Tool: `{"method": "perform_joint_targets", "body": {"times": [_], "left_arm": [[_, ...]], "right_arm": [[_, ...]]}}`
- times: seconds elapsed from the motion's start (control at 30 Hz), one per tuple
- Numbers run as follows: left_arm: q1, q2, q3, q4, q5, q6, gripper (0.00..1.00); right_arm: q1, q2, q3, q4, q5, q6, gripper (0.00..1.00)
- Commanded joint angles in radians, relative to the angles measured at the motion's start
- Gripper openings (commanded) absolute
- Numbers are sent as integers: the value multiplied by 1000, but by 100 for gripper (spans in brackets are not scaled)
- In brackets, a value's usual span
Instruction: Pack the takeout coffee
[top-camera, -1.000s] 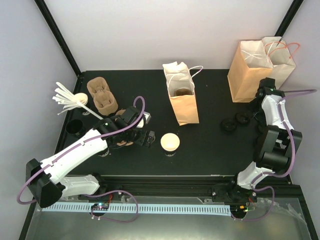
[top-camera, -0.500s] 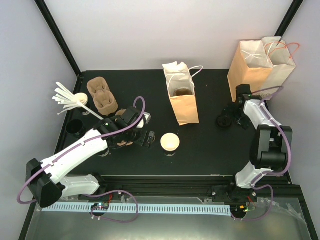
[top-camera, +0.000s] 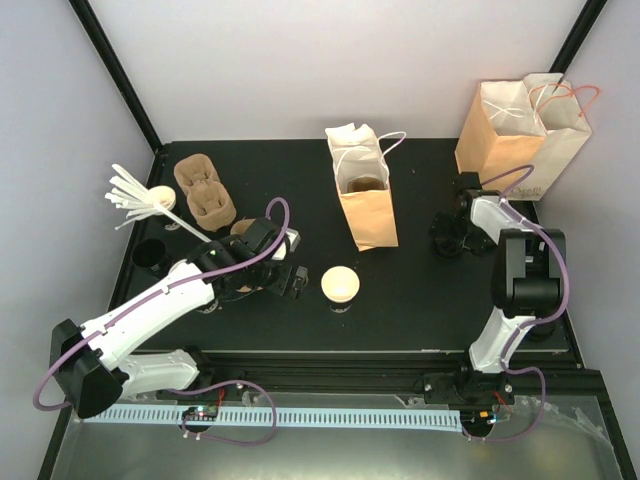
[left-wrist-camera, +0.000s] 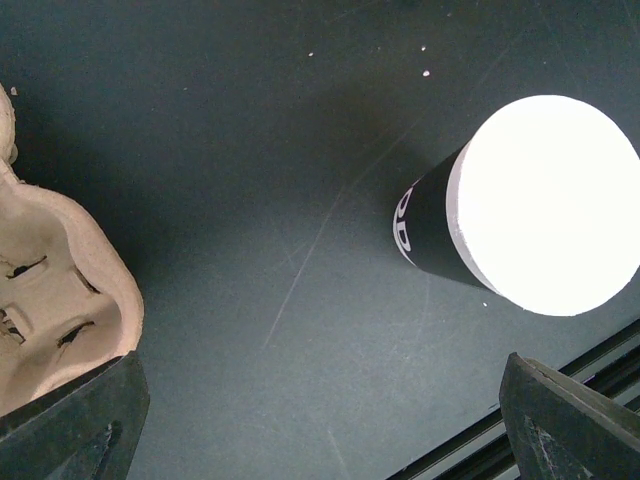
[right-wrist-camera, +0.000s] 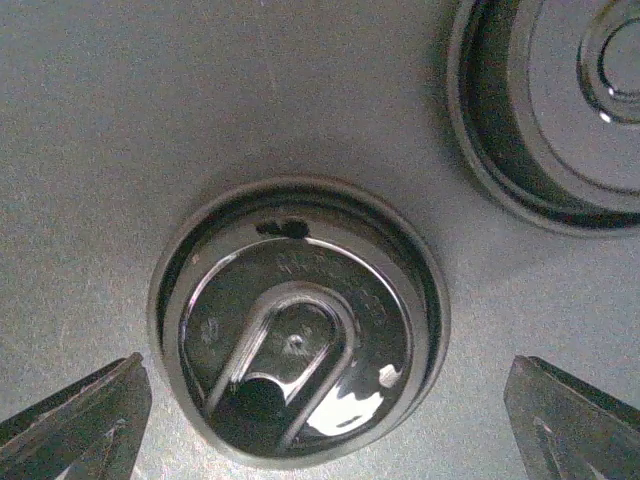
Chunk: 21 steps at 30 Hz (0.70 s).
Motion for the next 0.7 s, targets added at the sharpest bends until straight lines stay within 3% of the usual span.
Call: {"method": "perform_joint_targets", "body": {"times": [0.0, 0.17, 0.67], "left_arm": [[7, -8, 0, 28, 16, -6, 99], [7, -6, 0, 31, 16, -7, 99], [8, -15, -1, 21, 12, -6, 99]], "right_arm": [[25, 49, 66, 4, 89, -3, 99], [42, 106, 115, -22, 119, 23, 98], [41, 122, 76, 17, 62, 77, 83]]}}
